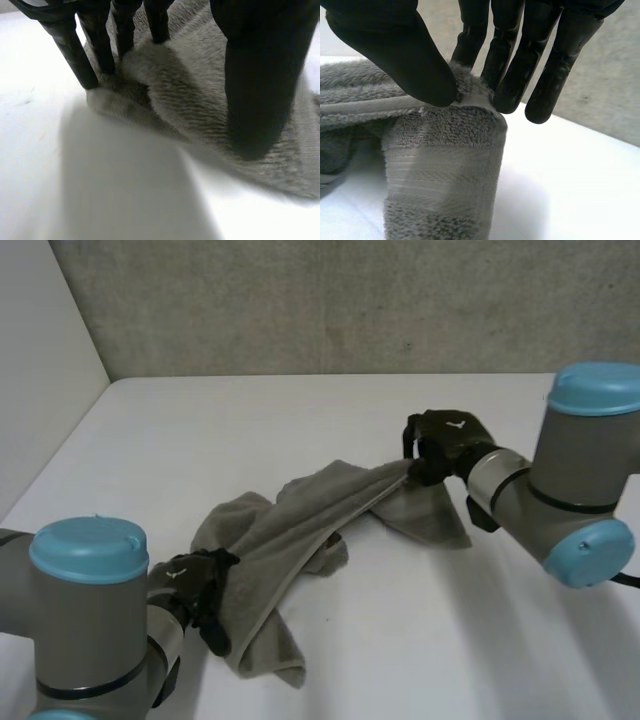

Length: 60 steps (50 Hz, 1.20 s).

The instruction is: Fold the laundry

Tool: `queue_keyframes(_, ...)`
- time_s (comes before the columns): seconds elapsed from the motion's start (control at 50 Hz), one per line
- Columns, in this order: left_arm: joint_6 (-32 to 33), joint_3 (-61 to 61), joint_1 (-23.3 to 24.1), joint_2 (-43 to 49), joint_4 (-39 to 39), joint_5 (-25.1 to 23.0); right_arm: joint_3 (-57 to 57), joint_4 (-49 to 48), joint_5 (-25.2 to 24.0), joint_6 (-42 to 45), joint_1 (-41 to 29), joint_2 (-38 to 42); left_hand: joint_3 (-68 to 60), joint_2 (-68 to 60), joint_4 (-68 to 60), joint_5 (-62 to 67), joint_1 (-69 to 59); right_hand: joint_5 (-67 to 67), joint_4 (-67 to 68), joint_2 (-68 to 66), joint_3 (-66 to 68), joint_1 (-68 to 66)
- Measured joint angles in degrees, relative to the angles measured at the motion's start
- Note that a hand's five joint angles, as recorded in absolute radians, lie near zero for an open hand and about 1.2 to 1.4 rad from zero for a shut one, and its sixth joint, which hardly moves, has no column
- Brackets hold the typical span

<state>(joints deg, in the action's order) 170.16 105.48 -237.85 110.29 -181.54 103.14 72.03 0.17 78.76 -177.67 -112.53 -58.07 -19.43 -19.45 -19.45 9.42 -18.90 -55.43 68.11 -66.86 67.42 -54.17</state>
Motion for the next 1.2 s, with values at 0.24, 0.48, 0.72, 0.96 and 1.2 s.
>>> queue_keyframes(0.24,0.48,-2.82,0.09,0.03,-4.13,-0.03,4.00,-0.33,-0.14,2.86,1.57,-2.23,-40.66,-40.68,-40.38,40.20,-40.43,0.00,0.00,0.00,0.00,0.00)
queue_keyframes(0.48,9.80,-11.98,-1.42,1.51,-5.12,-0.47,0.23,1.02,0.37,19.49,0.96,-3.08,-50.00,-49.46,-50.05,49.01,-47.85,-0.10,0.00,0.00,0.00,0.00)
queue_keyframes(0.72,23.36,-43.06,-5.41,4.44,-15.78,-4.06,-4.87,-29.94,6.56,18.76,1.07,-7.37,-50.14,-50.14,-50.24,49.53,-48.61,-0.11,0.01,0.00,0.00,0.00)
queue_keyframes(0.96,25.60,-31.17,-9.01,0.05,-21.04,-13.94,5.87,-24.80,-3.19,20.15,1.04,-13.83,-50.15,-50.14,-50.25,49.84,-49.14,-0.74,0.01,0.00,0.15,0.00)
queue_keyframes(1.2,38.42,-9.01,-10.06,6.83,-19.54,-18.16,15.54,9.67,-8.99,47.08,2.07,-8.23,-46.75,-46.76,-46.72,47.76,-47.69,-0.95,0.02,0.00,0.44,0.00)
